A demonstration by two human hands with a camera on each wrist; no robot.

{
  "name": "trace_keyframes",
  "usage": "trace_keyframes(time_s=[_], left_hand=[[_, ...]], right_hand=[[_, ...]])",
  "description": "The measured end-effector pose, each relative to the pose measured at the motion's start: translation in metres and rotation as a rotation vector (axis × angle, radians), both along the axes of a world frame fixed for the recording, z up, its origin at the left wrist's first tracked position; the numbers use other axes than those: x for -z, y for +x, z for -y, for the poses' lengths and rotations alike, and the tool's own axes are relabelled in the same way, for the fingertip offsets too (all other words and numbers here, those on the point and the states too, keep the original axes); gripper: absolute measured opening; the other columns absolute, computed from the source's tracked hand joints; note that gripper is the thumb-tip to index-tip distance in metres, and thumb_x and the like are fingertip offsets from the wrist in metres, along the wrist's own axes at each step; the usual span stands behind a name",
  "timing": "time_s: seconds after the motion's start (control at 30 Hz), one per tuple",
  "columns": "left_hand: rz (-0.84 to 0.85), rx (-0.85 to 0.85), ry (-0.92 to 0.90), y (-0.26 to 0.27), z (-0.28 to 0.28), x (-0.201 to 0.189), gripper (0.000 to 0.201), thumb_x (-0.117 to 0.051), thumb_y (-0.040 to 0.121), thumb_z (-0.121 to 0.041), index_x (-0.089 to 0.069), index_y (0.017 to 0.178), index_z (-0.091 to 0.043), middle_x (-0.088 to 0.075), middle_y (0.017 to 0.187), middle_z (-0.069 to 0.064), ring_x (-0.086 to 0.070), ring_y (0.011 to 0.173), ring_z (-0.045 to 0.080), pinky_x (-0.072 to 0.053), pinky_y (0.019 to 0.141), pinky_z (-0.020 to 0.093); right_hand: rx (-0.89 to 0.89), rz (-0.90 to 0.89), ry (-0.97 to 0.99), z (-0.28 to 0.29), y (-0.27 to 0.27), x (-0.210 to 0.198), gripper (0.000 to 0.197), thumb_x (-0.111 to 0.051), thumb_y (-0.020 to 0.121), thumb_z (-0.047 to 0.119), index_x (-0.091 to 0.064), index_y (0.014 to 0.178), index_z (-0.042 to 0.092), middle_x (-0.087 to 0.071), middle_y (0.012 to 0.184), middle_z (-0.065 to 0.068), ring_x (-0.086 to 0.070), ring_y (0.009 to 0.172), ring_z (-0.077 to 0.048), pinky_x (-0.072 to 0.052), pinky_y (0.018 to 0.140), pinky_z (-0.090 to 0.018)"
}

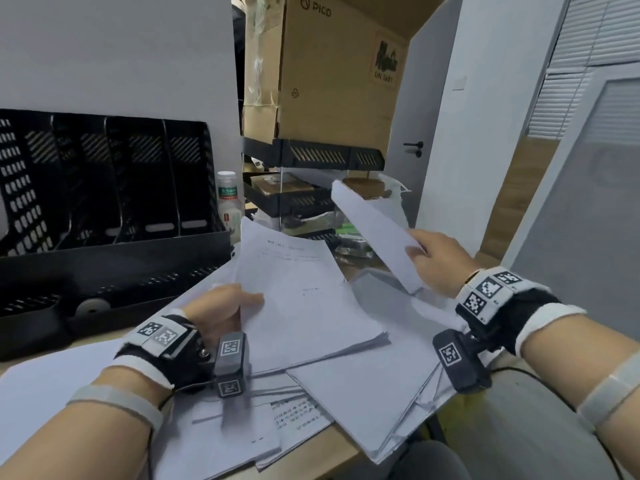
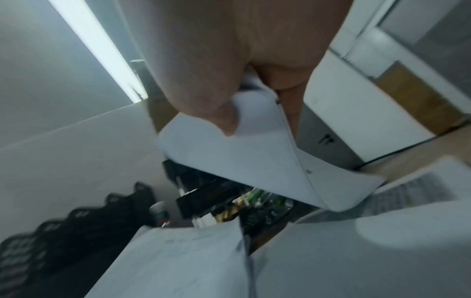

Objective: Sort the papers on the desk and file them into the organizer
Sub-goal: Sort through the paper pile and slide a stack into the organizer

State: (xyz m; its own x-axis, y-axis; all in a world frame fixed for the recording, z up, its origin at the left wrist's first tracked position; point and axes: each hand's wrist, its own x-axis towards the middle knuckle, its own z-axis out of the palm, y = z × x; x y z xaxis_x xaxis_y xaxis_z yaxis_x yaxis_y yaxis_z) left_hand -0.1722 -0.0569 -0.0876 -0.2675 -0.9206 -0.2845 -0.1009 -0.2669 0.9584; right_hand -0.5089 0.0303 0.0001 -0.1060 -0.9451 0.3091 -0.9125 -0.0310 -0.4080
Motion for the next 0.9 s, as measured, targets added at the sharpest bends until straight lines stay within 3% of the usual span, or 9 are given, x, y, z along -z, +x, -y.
trace_keyframes(time_s=[0.1, 0.17, 0.33, 0.43, 0.5, 0.6, 0.7, 0.8, 0.9], left_hand=[[-0.090, 0.006, 0.028, -0.009, -0.008, -0.008, 0.044, -0.052, 0.103, -0.040, -0.065, 0.126, -0.005, -0.073, 0.119, 0.014, -0.078, 0.083, 0.029, -0.063, 0.063, 0.039], [-0.129, 0.075, 0.036, -0.011, -0.012, -0.010, 0.056, -0.034, 0.103, -0.056, -0.064, 0.131, -0.018, -0.072, 0.128, 0.007, -0.076, 0.105, 0.026, -0.060, 0.077, 0.040], [0.076, 0.175, -0.076, -0.007, -0.017, -0.012, 0.044, -0.064, 0.097, -0.036, -0.064, 0.129, -0.007, -0.077, 0.116, 0.014, -0.075, 0.105, 0.034, -0.059, 0.095, 0.047], [0.163, 0.232, -0.096, -0.005, -0.014, -0.009, 0.035, -0.066, 0.096, -0.013, -0.062, 0.130, -0.005, -0.077, 0.116, 0.015, -0.073, 0.107, 0.037, -0.056, 0.098, 0.051], [0.155, 0.208, -0.094, -0.004, -0.014, -0.009, 0.031, -0.063, 0.097, -0.006, -0.062, 0.128, -0.005, -0.078, 0.113, 0.014, -0.075, 0.102, 0.035, -0.062, 0.087, 0.045], [0.128, 0.158, -0.097, -0.004, -0.014, -0.007, 0.026, -0.058, 0.097, 0.003, -0.061, 0.122, 0.002, -0.082, 0.095, 0.010, -0.079, 0.086, 0.027, -0.064, 0.081, 0.039], [0.174, 0.108, -0.157, -0.008, -0.021, -0.014, 0.009, -0.055, 0.098, 0.007, -0.061, 0.092, 0.003, -0.073, 0.053, -0.008, -0.070, 0.048, 0.005, -0.056, 0.050, 0.017], [0.162, 0.111, -0.173, -0.007, -0.024, -0.014, 0.012, -0.055, 0.097, 0.006, -0.062, 0.106, 0.011, -0.074, 0.057, -0.005, -0.071, 0.049, 0.006, -0.055, 0.050, 0.018], [0.114, 0.077, -0.158, -0.003, -0.024, -0.013, 0.020, -0.052, 0.098, 0.009, -0.058, 0.117, 0.012, -0.077, 0.064, 0.000, -0.073, 0.051, 0.013, -0.053, 0.044, 0.019]], right_hand=[[-0.286, -0.093, 0.190, 0.002, 0.032, 0.015, 0.039, -0.047, 0.099, 0.011, -0.066, 0.128, 0.028, -0.067, 0.127, 0.008, -0.061, 0.116, -0.015, -0.044, 0.097, -0.024], [-0.386, -0.166, 0.366, 0.004, 0.049, 0.029, 0.049, -0.044, 0.094, 0.006, -0.069, 0.122, 0.038, -0.068, 0.129, 0.009, -0.064, 0.116, -0.018, -0.051, 0.100, -0.035], [-0.480, -0.177, 0.546, -0.008, 0.067, 0.039, 0.073, -0.034, 0.083, -0.012, -0.065, 0.129, 0.034, -0.050, 0.150, 0.007, -0.040, 0.141, -0.009, -0.024, 0.115, -0.018], [-0.405, -0.166, 0.561, -0.011, 0.049, 0.032, 0.055, -0.062, 0.091, 0.019, -0.051, 0.141, 0.038, -0.040, 0.155, 0.012, -0.036, 0.143, -0.009, -0.022, 0.114, -0.022], [-0.223, -0.149, 0.585, -0.014, 0.027, 0.027, 0.078, -0.073, 0.081, 0.046, -0.035, 0.149, 0.039, -0.034, 0.158, 0.010, -0.037, 0.143, -0.016, -0.028, 0.115, -0.032], [0.041, -0.269, 0.701, -0.019, -0.005, 0.022, 0.096, -0.070, 0.078, 0.059, -0.023, 0.155, 0.026, -0.036, 0.157, 0.000, -0.040, 0.141, -0.023, -0.031, 0.113, -0.034], [0.208, -0.359, 0.770, -0.018, -0.023, 0.027, 0.105, -0.064, 0.069, 0.077, -0.036, 0.150, 0.016, -0.044, 0.151, -0.003, -0.047, 0.134, -0.026, -0.038, 0.109, -0.038], [0.247, -0.404, 0.780, -0.014, -0.024, 0.033, 0.111, -0.062, 0.051, 0.090, -0.055, 0.133, 0.015, -0.063, 0.128, -0.003, -0.061, 0.114, -0.025, -0.047, 0.101, -0.040], [0.283, -0.410, 0.723, -0.019, -0.024, 0.033, 0.092, -0.063, 0.044, 0.090, -0.068, 0.101, 0.018, -0.076, 0.093, -0.001, -0.071, 0.086, -0.021, -0.058, 0.086, -0.037]])
